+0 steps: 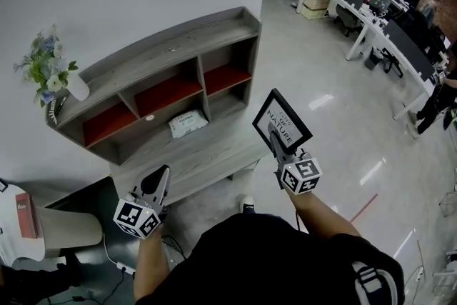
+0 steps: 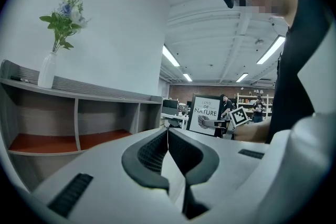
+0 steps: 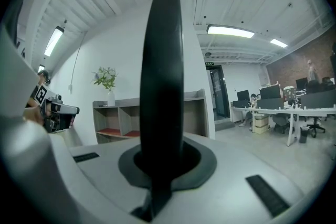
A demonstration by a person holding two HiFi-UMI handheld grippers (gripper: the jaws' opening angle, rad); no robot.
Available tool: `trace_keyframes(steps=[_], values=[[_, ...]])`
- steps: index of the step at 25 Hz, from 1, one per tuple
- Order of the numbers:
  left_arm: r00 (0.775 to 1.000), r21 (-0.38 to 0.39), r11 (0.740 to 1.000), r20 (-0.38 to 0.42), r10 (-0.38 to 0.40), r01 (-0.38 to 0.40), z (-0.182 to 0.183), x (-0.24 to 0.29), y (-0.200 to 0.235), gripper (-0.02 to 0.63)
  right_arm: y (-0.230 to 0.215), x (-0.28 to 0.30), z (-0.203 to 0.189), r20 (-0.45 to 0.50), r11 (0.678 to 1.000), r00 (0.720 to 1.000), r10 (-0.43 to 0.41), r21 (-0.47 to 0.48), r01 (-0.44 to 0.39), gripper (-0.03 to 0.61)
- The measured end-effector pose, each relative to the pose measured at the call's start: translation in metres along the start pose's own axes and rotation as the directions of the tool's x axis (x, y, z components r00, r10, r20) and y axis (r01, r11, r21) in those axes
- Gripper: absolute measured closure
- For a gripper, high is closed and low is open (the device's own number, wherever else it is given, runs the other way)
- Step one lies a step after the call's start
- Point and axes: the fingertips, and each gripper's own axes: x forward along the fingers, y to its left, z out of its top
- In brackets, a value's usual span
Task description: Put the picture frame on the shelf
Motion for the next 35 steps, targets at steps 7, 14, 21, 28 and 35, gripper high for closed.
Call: trace_keyframes(steps=[7, 14, 21, 28, 35], values=[[1.000, -0.013, 1.000, -0.007, 0.013, -0.013, -0.002, 0.018, -0.002, 0.591, -0.019, 0.010, 0.002, 0.007, 1.000, 1.000, 0.011, 0.004, -0.011, 0.555], [1.000, -0.017, 1.000, -0.009, 0.012, -0.012, -0.002, 0.035, -0.001, 0.591, -0.033, 0.013, -0.001, 0.006, 1.000, 1.000, 0.009, 0.008, -0.009, 0.555], [0.998, -0.025, 0.998, -0.028, -0.052, 0.051, -0.008, 0.060, -0.012, 0.594, -0.049, 0.016, -0.006, -0.005, 1.000, 1.000, -0.001, 0.017, 0.001, 0.555], [0.999, -0.032, 0.999, -0.025, -0.037, 0.036, -0.007, 0.072, -0.005, 0.594, -0.059, 0.028, -0.006, -0.008, 1.000, 1.000, 0.007, 0.013, -0.007, 0.555], [0.999, -0.036, 0.999, 0.010, -0.039, 0.040, -0.001, 0.085, 0.002, 0.594, -0.071, 0.046, -0.005, -0.016, 1.000, 1.000, 0.018, 0.006, -0.018, 0.555]])
